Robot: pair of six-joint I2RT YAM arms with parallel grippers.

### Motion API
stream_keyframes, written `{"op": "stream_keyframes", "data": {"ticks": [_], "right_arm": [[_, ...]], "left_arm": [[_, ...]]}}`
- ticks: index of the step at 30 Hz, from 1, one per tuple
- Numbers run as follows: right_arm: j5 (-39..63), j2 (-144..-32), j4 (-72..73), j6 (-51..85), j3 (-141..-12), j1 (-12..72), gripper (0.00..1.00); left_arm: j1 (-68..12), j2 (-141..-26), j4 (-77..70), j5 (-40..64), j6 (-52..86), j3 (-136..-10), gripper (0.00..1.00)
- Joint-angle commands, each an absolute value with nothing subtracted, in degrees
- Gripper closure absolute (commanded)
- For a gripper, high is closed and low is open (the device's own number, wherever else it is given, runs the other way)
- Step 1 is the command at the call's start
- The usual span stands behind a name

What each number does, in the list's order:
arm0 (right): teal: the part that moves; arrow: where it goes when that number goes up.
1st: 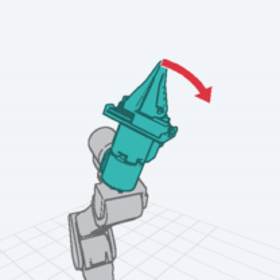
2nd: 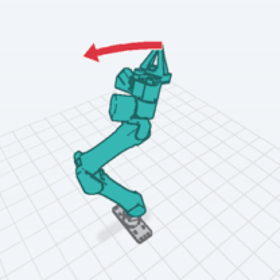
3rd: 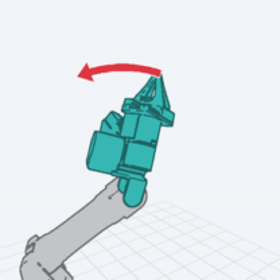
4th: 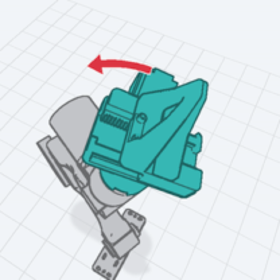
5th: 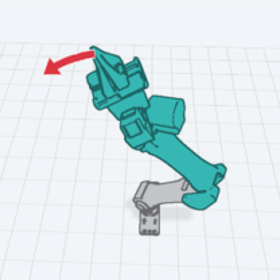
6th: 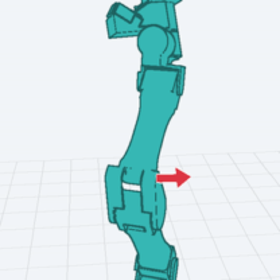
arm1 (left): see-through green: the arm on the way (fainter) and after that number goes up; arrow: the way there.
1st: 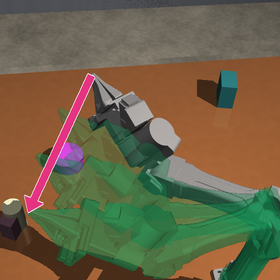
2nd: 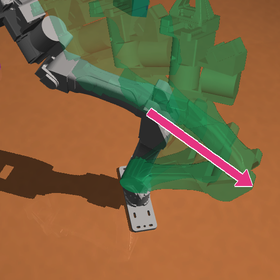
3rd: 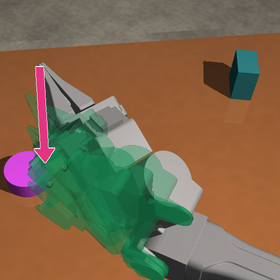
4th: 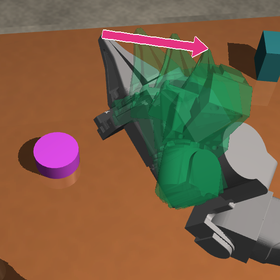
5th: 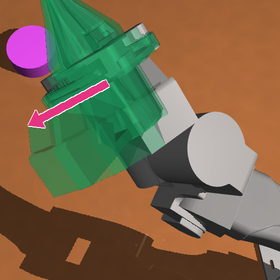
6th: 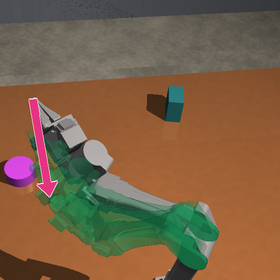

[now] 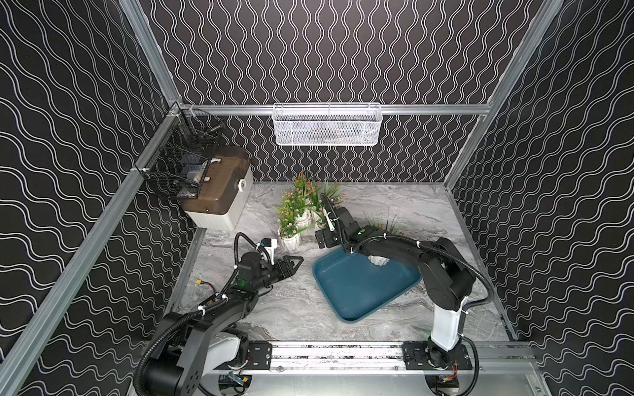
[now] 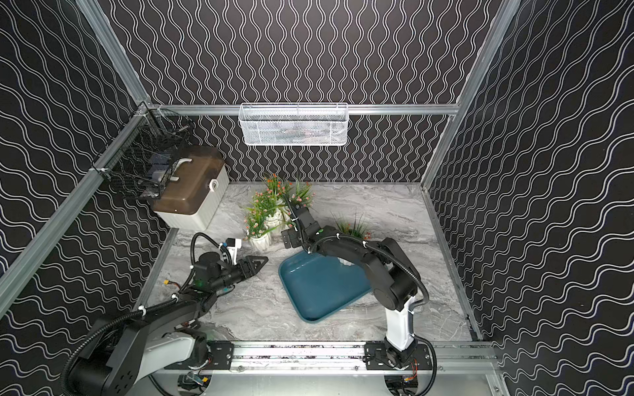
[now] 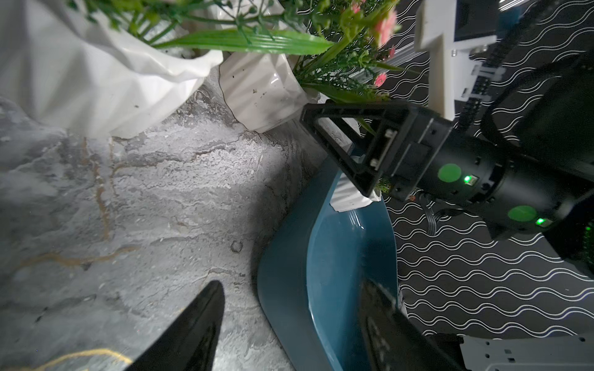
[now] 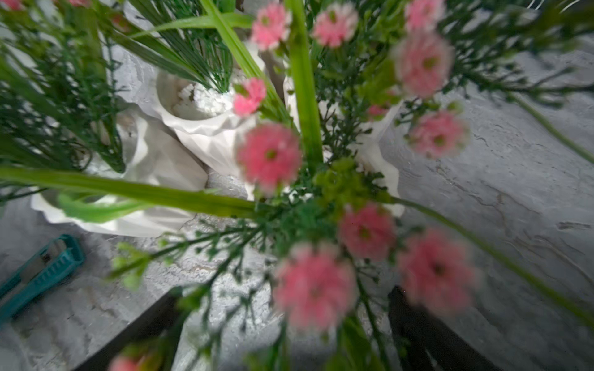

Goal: Put the potted gypsophila into the storage box
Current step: Pick up the baby's breath potted plant from the center of the board.

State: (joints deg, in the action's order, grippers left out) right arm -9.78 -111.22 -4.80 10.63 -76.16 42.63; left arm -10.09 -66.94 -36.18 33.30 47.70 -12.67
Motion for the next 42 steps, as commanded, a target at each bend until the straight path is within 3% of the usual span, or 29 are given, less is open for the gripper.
{"op": "stream_keyframes", "data": {"ticks": [1, 23, 32, 42], "right_arm": [[-12.29, -112.39, -1.09, 10.29, -77.17, 42.30, 0.01], [-11.07, -119.40, 1.00, 10.42, -82.09, 40.87, 0.07], [-11.03, -116.72, 3.54, 8.63, -79.71, 40.96, 0.26], [-10.55, -109.68, 3.49, 8.13, -76.12, 41.40, 0.27]], "left_arm": [[-9.95, -66.70, -37.51, 34.21, 46.49, -12.65, 0.30], [-9.98, -66.13, -37.44, 34.37, 46.60, -12.39, 0.30], [-9.95, -66.34, -37.46, 34.28, 46.49, -12.39, 0.30], [-10.00, -66.78, -37.61, 34.19, 46.49, -12.57, 0.30]]}}
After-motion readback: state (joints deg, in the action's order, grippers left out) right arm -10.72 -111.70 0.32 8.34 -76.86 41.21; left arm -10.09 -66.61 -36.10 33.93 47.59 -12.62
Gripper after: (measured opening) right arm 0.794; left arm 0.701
